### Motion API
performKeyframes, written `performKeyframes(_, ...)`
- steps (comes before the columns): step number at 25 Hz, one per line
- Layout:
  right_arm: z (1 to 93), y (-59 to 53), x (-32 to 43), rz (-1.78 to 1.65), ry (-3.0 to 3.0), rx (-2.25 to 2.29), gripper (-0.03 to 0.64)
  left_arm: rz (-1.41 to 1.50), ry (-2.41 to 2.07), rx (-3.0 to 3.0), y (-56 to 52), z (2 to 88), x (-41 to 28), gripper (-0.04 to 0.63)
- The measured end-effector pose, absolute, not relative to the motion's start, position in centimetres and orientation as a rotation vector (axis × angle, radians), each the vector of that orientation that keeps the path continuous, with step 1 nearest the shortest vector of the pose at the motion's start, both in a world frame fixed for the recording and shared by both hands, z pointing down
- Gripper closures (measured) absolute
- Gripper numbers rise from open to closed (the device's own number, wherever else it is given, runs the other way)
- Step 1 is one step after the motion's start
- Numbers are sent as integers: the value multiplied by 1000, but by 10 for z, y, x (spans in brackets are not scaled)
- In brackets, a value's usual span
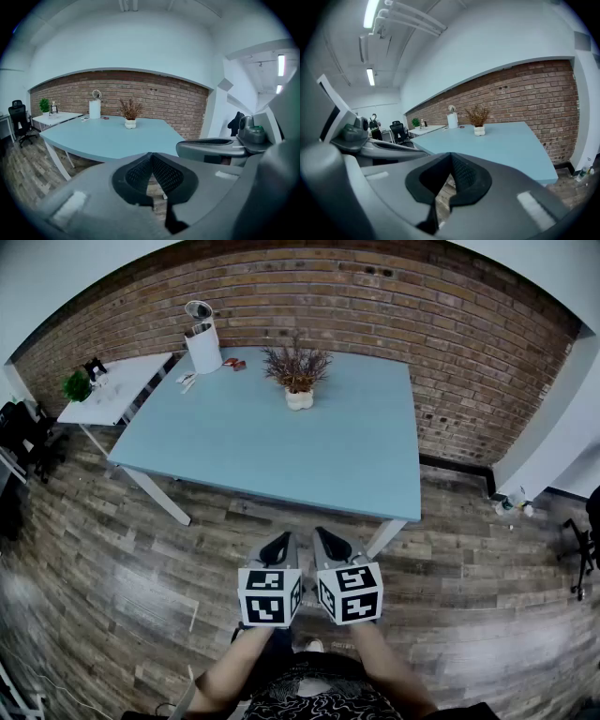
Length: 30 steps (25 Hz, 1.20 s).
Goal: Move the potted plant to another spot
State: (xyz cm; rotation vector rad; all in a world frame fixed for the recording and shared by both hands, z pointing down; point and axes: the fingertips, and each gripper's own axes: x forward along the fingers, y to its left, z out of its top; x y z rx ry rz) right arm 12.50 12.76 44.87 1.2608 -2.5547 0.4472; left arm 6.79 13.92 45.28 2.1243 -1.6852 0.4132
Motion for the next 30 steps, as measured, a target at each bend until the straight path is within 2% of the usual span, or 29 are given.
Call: performKeyframes(30, 472, 14, 71, 465, -2510, 1313, 611, 428, -1618, 2144, 23, 478, 16, 595)
